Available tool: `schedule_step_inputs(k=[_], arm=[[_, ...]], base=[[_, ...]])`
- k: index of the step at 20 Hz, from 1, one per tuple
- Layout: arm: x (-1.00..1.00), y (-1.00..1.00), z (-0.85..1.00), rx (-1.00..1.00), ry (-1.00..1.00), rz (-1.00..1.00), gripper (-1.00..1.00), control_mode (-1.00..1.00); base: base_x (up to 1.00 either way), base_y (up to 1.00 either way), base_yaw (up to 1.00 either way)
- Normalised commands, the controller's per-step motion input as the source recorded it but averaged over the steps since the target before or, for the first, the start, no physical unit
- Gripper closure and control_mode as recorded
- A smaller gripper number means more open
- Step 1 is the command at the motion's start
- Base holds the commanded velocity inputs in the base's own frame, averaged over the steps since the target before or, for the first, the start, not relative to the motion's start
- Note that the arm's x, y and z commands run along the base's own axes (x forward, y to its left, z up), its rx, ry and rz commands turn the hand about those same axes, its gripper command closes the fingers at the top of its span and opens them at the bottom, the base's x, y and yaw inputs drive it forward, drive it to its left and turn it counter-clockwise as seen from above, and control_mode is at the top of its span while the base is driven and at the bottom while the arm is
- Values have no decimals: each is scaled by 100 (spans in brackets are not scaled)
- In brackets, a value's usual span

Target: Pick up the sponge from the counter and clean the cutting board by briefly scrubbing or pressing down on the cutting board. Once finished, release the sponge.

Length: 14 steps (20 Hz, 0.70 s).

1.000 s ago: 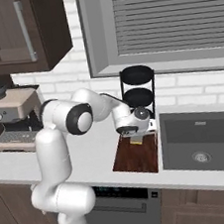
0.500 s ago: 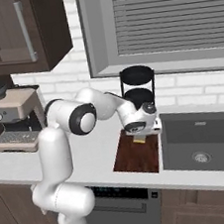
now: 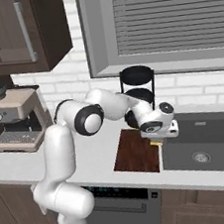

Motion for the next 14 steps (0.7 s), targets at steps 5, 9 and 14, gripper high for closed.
schedule_step_inputs(k=[5, 9, 14], arm=[[-100, 17, -100, -45, -24, -15, 100, -100], [-100, 26, -61, -10, -6, -20, 100, -100], [-94, -12, 16, 45, 43, -3, 100, -100]], base=[[0, 0, 0], [0, 0, 0], [0, 0, 0]])
